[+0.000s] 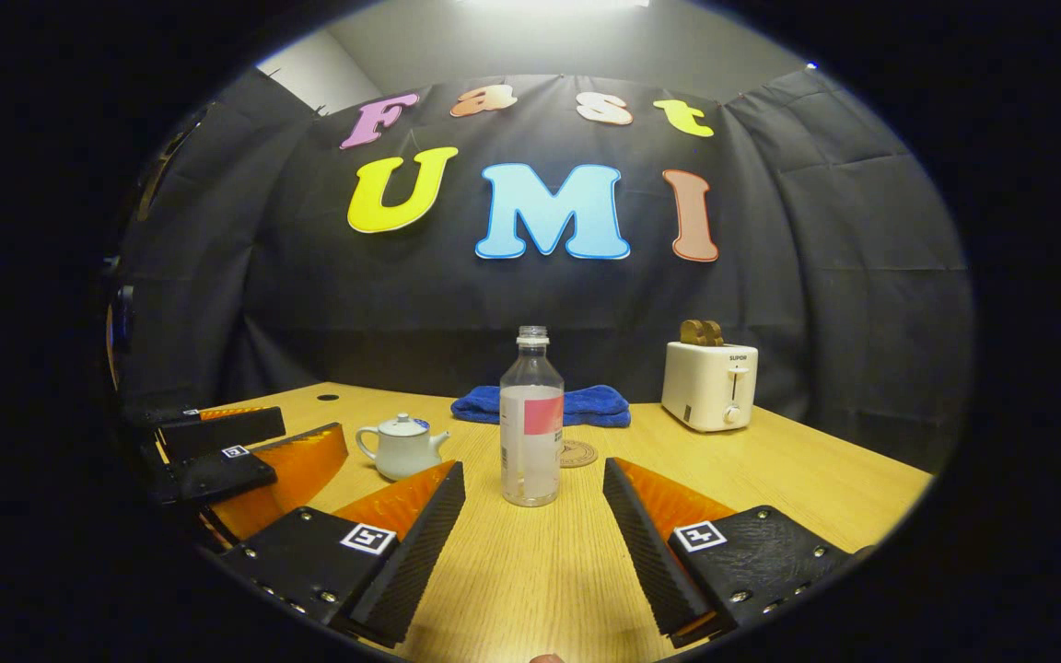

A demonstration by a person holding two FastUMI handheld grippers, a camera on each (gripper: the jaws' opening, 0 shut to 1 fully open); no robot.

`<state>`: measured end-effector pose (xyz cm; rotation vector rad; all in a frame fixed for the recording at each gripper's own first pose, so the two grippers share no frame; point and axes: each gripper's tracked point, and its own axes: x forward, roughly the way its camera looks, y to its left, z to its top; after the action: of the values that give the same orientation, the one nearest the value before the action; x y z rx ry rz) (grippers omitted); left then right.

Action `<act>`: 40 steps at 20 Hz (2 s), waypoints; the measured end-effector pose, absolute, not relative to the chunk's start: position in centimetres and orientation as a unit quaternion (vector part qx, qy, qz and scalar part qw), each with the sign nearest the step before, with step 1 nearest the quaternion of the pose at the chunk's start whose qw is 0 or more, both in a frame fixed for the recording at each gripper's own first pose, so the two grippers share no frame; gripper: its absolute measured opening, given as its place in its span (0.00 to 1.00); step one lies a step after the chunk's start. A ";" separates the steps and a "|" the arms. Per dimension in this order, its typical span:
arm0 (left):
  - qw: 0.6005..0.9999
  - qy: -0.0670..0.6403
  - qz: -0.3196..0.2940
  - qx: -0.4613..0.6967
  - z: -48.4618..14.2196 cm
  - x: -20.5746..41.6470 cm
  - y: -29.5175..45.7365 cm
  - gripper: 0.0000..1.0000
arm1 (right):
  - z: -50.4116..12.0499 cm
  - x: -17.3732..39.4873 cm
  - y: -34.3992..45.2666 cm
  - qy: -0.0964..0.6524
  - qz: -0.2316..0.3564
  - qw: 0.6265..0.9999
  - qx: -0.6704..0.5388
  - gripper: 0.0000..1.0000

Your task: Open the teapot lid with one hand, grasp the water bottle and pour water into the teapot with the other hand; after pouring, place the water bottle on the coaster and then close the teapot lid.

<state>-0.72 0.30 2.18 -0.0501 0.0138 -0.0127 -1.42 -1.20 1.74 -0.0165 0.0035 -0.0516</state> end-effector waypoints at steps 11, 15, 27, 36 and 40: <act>1.000 -0.016 -0.005 -0.003 6.1 -4.2 1.7 0.95 | 6.2 -4.9 -1.7 -0.017 -0.041 0.998 -0.036 0.94; 1.000 -0.012 -0.007 -0.009 6.1 -3.5 2.0 0.95 | 6.8 -4.2 -0.9 -0.018 -0.026 0.999 -0.041 0.94; 0.999 -0.012 -0.044 -0.009 8.4 2.9 1.6 0.94 | 8.0 2.6 -1.5 0.012 -0.020 0.999 -0.023 0.94; 0.995 0.027 -0.094 -0.029 5.5 10.1 -1.1 0.95 | 8.0 8.5 -2.0 0.039 -0.028 0.998 -0.039 0.94; 0.994 0.042 -0.099 -0.030 3.3 13.1 -0.7 0.95 | 4.8 10.6 -1.9 0.079 -0.026 0.996 -0.036 0.94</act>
<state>13.13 -0.75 3.30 -0.0599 0.0836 -0.1987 10.58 -1.89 4.78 -0.0713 0.1584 -0.0516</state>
